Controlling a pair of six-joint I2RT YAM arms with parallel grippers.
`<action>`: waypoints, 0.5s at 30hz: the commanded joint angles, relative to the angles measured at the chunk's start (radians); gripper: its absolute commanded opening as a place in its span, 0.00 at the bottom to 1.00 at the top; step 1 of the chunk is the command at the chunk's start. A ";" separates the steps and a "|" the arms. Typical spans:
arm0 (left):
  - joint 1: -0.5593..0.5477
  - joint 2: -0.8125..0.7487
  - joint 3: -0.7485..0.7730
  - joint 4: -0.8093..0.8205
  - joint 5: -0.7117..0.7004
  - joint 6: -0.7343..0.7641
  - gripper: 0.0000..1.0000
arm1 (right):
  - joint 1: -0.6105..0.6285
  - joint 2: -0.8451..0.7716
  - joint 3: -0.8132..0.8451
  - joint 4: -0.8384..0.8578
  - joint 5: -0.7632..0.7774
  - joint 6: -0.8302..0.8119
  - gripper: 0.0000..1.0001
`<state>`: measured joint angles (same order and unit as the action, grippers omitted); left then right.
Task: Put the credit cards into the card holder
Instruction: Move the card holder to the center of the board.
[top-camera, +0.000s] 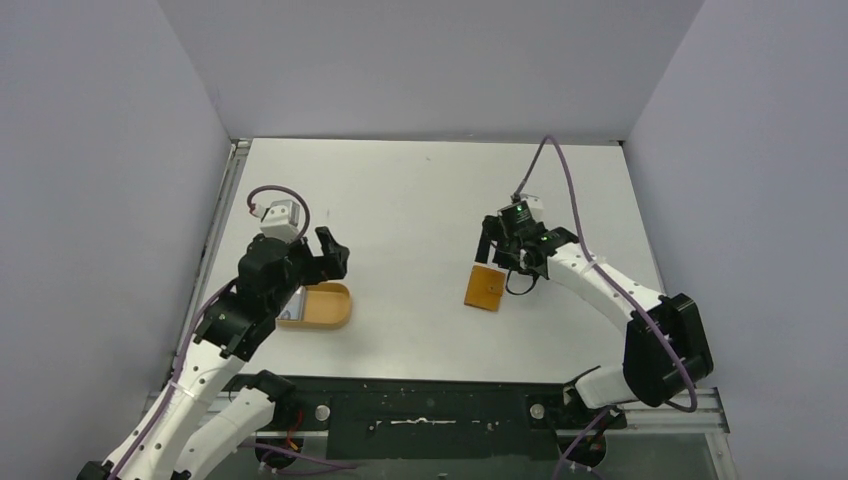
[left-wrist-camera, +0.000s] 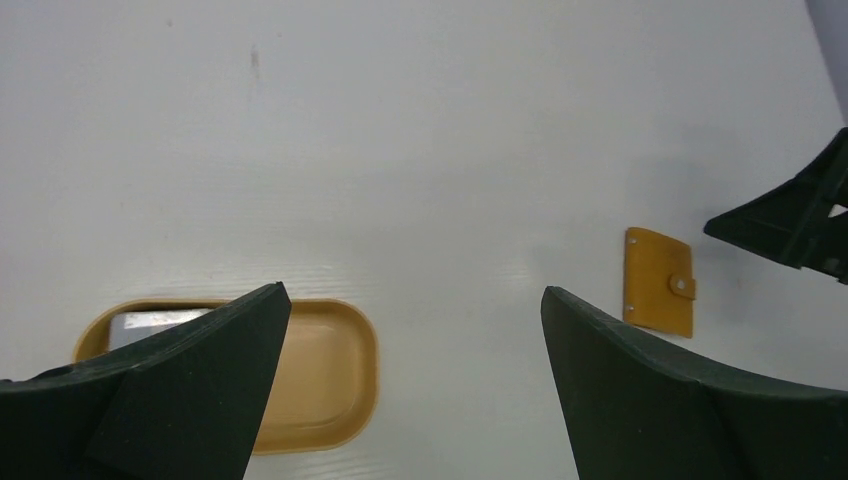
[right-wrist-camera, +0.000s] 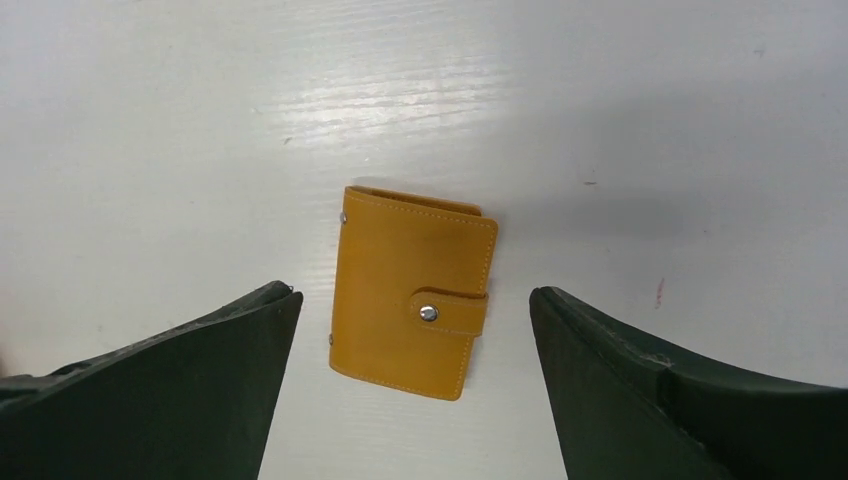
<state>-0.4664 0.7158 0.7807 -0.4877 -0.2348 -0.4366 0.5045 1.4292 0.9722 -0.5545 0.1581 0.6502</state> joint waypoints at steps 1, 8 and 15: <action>-0.005 -0.003 -0.009 0.128 0.127 -0.111 0.97 | -0.109 -0.006 -0.063 0.142 -0.232 0.004 0.86; 0.000 -0.053 -0.106 0.276 0.234 -0.135 0.97 | -0.150 0.100 -0.067 0.244 -0.315 0.022 0.69; -0.003 0.068 -0.026 0.193 0.398 -0.067 0.94 | -0.148 0.201 -0.055 0.246 -0.331 0.002 0.69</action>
<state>-0.4679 0.7361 0.6872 -0.3367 0.0368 -0.5430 0.3588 1.6150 0.8921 -0.3580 -0.1432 0.6624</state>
